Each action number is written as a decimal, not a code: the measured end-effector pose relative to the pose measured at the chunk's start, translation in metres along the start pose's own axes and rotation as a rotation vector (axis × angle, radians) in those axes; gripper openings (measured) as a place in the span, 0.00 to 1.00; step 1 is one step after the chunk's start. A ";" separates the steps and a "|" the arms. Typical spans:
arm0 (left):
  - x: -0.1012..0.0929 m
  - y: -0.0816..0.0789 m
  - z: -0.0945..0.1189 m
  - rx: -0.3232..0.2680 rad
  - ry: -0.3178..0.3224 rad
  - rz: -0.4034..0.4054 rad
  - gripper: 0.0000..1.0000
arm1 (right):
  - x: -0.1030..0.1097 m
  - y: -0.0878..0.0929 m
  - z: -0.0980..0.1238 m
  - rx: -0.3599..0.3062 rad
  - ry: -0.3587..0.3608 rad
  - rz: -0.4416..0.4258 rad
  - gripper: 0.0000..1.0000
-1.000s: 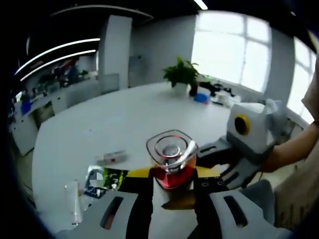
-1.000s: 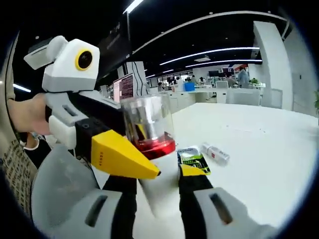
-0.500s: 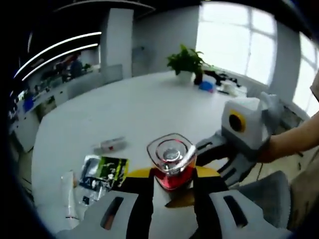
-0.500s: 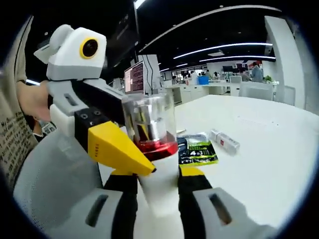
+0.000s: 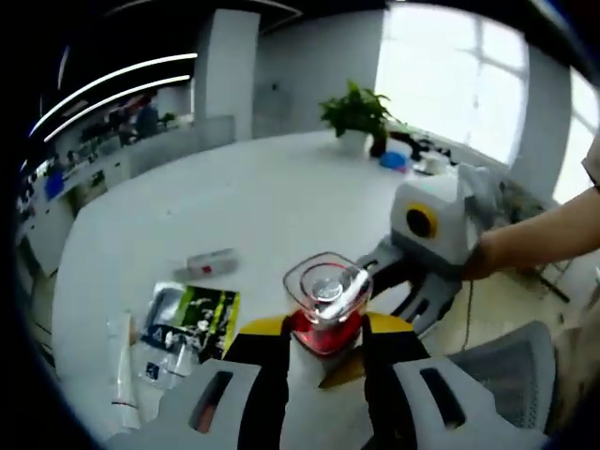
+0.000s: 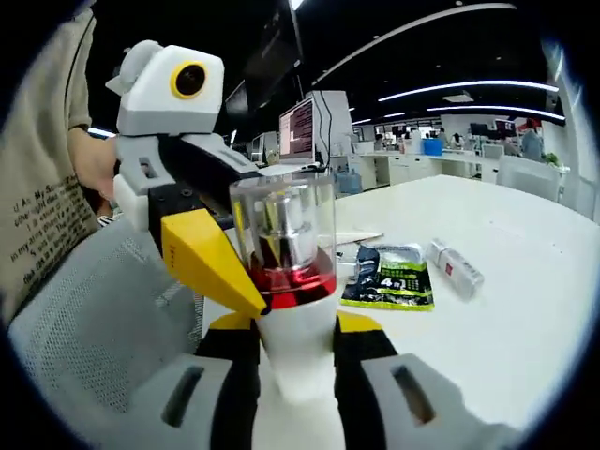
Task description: Arrange the skincare products in the storage area until every visible bottle or jar stands upright without overlapping.
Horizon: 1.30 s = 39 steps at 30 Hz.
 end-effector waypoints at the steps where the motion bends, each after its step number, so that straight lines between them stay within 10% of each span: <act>1: 0.000 0.000 0.000 -0.003 0.003 0.002 0.26 | 0.000 0.000 0.000 0.004 -0.030 0.011 0.29; 11: 0.000 0.003 -0.001 -0.025 0.030 -0.021 0.26 | 0.001 0.001 -0.001 0.006 -0.105 0.030 0.29; 19: -0.002 0.003 -0.003 -0.033 0.053 -0.069 0.26 | 0.002 0.000 0.001 0.017 -0.002 -0.066 0.32; 39: -0.007 0.012 -0.008 0.003 0.073 -0.157 0.28 | 0.006 0.003 0.005 0.131 0.138 0.129 0.30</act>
Point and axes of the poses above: the point that each gripper's makers call its tool centre point, and the gripper's own axes: z roughly backward along the fingers, x roughly to its left, y roughly out of its underside, the point moved 3 cm from there along z, roughly backward along the fingers, and after that the axes turned 6 degrees about z, right-handed, at the moved point
